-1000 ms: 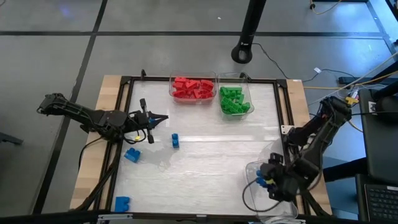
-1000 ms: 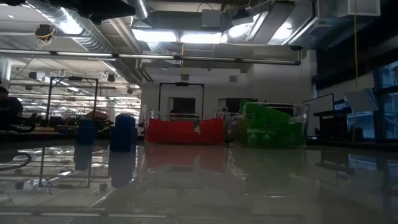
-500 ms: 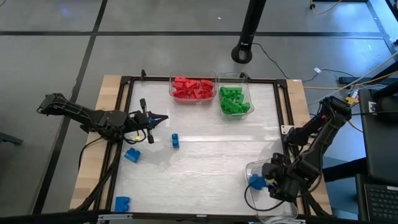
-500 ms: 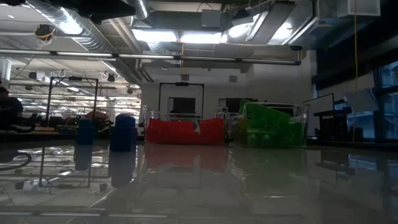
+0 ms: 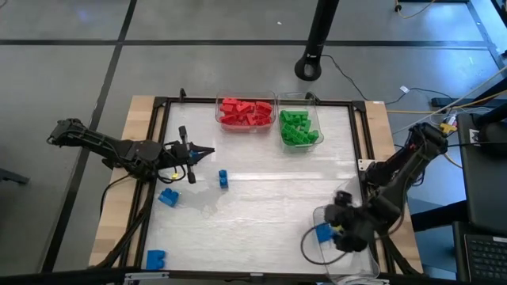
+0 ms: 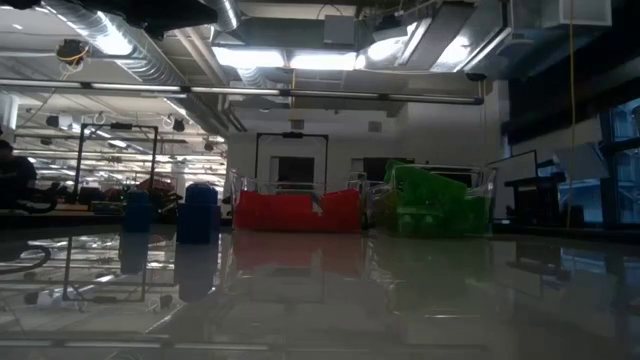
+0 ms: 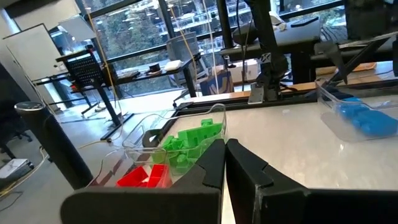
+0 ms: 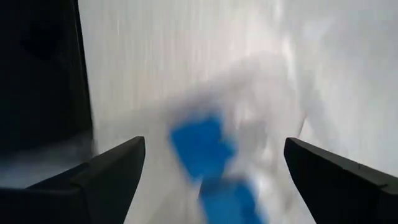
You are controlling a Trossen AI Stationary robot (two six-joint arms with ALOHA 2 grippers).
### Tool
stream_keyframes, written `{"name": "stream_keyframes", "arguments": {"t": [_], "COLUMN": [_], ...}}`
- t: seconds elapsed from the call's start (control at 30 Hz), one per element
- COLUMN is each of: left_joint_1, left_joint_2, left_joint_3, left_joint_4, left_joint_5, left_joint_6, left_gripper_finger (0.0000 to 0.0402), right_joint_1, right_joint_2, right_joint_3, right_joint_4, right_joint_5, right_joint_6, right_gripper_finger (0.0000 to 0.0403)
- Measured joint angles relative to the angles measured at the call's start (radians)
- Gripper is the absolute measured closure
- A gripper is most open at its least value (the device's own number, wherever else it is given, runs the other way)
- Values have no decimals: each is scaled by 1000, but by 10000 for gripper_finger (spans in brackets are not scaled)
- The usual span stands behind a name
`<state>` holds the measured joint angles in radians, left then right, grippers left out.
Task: Sort blocks
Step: Put the blue game piece into the bottom transparent bin
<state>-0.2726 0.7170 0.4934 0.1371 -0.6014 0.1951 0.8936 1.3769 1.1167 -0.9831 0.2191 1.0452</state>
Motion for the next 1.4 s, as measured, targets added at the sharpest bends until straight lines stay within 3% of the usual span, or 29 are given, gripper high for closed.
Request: {"name": "stream_keyframes", "arguments": {"t": [0.27,0.43,0.6,0.93,1.17,1.4], "left_joint_1": [0,0,6,107,167,176], "left_joint_2": [5,25,65,177,319,497], "left_joint_3": [0,0,-1,-1,0,0], "left_joint_4": [0,-69,-99,-284,-374,-399], "left_joint_5": [0,9,34,31,30,33], "left_joint_6": [1,-12,-61,-306,-481,-563], "left_gripper_finger": [398,398,388,282,275,284], "right_joint_1": [-200,-328,-427,-573,-631,-655], "right_joint_2": [0,35,121,355,505,547], "right_joint_3": [16,16,16,16,16,16], "right_joint_4": [265,463,645,816,1000,1041], "right_joint_5": [318,383,354,345,302,276], "right_joint_6": [-556,-849,-1082,-1206,-1234,-1239], "right_gripper_finger": [22,22,22,22,22,22]}}
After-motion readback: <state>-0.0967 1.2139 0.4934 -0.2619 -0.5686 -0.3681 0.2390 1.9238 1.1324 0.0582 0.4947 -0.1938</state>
